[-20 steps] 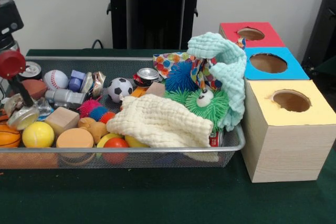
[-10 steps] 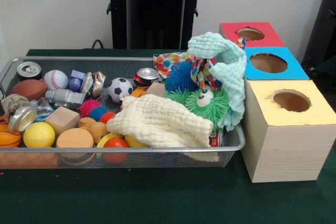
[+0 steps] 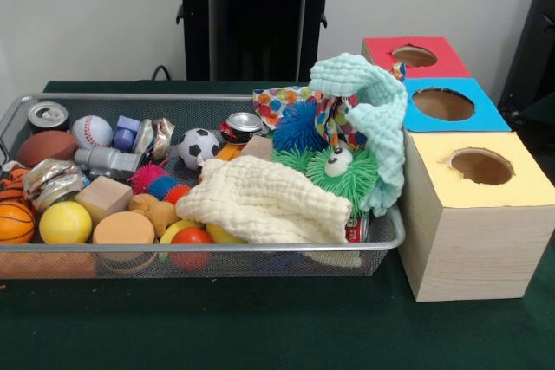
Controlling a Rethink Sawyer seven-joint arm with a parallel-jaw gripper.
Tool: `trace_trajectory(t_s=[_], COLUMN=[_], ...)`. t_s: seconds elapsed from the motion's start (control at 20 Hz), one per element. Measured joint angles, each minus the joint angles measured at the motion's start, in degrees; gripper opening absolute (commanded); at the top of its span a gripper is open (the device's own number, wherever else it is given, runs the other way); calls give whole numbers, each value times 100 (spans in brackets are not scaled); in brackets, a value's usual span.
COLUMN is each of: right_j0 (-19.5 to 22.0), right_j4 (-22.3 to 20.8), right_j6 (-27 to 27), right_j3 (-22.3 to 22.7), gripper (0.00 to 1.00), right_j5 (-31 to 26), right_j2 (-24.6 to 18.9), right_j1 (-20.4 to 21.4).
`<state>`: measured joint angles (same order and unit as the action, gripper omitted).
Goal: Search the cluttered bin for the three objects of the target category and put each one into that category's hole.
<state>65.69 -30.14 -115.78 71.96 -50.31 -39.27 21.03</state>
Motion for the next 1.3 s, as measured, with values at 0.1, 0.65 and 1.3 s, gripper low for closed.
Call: trace_trajectory(t_s=[0.1,0.65,1.3], right_j0=[25,110,-443], right_j4=[-2,264,1051], right_j6=[0,-4,-182], right_j3=[304,1974,3202], gripper=[100,100,100], right_j5=[212,1058,2136], right_j2=[33,394,1165], right_j1=[190,1342,1611])
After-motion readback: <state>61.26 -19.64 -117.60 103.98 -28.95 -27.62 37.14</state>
